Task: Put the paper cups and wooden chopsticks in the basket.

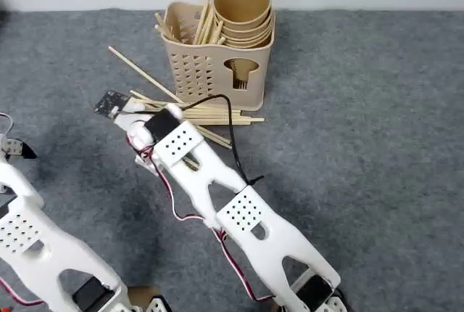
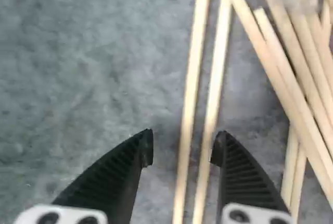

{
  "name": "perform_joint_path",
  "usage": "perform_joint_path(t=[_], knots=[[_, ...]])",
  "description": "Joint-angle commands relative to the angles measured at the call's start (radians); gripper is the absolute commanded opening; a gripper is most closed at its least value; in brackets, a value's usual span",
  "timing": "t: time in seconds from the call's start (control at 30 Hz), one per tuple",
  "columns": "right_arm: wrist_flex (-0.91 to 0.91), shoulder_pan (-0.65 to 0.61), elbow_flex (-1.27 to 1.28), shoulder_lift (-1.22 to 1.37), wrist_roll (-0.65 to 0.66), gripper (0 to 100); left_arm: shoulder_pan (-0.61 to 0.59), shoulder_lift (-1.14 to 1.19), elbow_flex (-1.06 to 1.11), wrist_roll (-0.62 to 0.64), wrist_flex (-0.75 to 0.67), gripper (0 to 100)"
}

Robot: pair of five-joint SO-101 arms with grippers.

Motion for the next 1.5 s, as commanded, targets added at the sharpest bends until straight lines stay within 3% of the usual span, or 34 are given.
perform_joint_path(t=[0.0, 0.87, 0.93, 1.07, 1.47], knots=[[0.016, 0.024, -0.049, -0.018, 0.012, 19.8, 0.005, -0.058, -0.004, 0.012, 0.021, 26], [0.061, 0.087, -0.048, 0.041, 0.012, 19.6, 0.009, -0.061, -0.004, 0.012, 0.021, 26], [0.061, 0.085, -0.048, 0.041, 0.008, 17.2, 0.009, -0.061, -0.004, 0.012, 0.021, 26], [0.061, 0.074, -0.048, 0.039, 0.006, 0.6, 0.008, -0.061, -0.004, 0.012, 0.021, 26], [0.062, 0.061, -0.048, 0.039, 0.005, 4.5, 0.005, -0.061, -0.004, 0.012, 0.021, 26]])
